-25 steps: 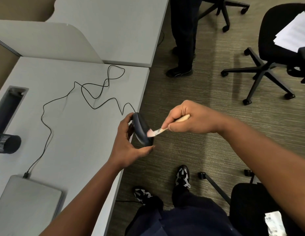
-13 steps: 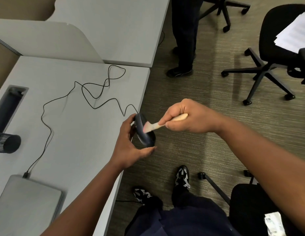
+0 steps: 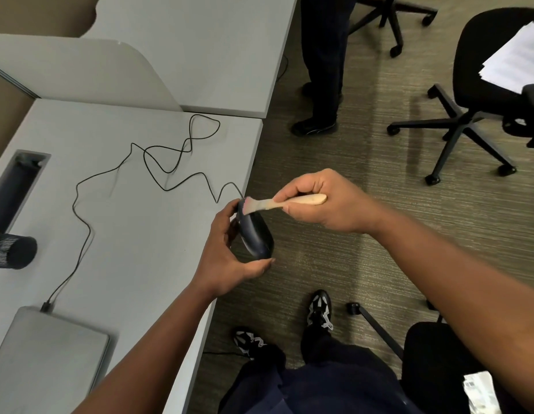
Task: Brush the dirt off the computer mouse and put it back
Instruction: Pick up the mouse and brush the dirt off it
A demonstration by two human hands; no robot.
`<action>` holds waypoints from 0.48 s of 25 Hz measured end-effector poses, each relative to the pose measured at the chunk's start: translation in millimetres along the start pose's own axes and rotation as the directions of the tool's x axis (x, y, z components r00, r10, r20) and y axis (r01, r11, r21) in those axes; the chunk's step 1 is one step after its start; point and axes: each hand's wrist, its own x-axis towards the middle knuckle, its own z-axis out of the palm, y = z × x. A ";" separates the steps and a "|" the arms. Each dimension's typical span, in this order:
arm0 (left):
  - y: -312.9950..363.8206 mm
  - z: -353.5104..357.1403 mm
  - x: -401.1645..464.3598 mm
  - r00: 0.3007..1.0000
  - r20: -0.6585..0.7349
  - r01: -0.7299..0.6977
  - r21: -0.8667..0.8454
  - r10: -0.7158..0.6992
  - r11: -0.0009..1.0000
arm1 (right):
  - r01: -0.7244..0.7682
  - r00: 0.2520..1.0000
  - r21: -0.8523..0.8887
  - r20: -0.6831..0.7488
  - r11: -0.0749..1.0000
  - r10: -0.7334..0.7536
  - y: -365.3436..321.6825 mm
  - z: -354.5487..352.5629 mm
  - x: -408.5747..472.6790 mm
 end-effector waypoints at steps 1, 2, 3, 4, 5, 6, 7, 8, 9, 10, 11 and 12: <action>0.0 0.3 -0.2 1.000 -0.006 0.007 -0.011 -0.008 1.000 | -0.008 1.000 0.004 0.029 1.000 0.008 0.3 -1.9 -2.3; 0.0 0.4 -0.4 1.000 -0.013 0.016 -0.024 -0.017 1.000 | -0.019 0.997 0.005 0.069 1.000 0.019 0.0 -4.5 -4.1; -0.1 0.1 -0.9 0.999 -0.021 0.025 -0.034 -0.025 0.999 | -0.036 0.992 -0.002 0.122 0.999 0.036 -0.4 -7.2 -5.4; -0.4 -0.2 -1.4 0.999 -0.026 0.030 -0.039 -0.031 0.999 | -0.057 0.982 -0.024 0.181 0.998 0.060 -0.6 -10.2 -6.6; -0.5 -0.4 -2.0 0.999 -0.031 0.036 -0.043 -0.037 0.998 | -0.076 0.968 -0.063 0.235 0.995 0.089 -1.0 -13.1 -7.8; -0.5 -0.9 -2.5 0.998 -0.036 0.044 -0.047 -0.046 0.998 | -0.087 0.956 -0.109 0.272 0.990 0.113 -1.5 -15.8 -9.4; -0.3 -1.8 -2.4 0.998 -0.041 0.052 -0.050 -0.054 0.997 | -0.090 0.953 -0.137 0.277 0.986 0.126 -1.6 -17.7 -11.2; 0.2 -2.9 -1.8 0.998 -0.041 0.055 -0.052 -0.057 0.997 | -0.088 0.963 -0.130 0.243 0.988 0.118 -1.0 -19.0 -12.7; 0.8 -3.8 -1.1 0.998 -0.036 0.057 -0.055 -0.059 0.997 | -0.077 0.981 -0.082 0.175 0.994 0.090 -0.4 -19.0 -14.3; 1.4 -4.2 -0.4 0.998 -0.030 0.059 -0.056 -0.060 0.997 | -0.053 0.994 -0.012 0.092 0.999 0.054 -0.6 -18.0 -15.3; 1.5 -4.6 0.0 0.998 -0.023 0.061 -0.054 -0.062 0.997 | -0.023 1.000 0.052 0.022 0.998 0.022 -1.2 -15.5 -15.1; 1.8 -4.2 0.1 0.998 -0.015 0.062 -0.050 -0.063 0.997 | -0.001 1.000 0.091 -0.022 0.996 0.003 -1.7 -11.9 -13.9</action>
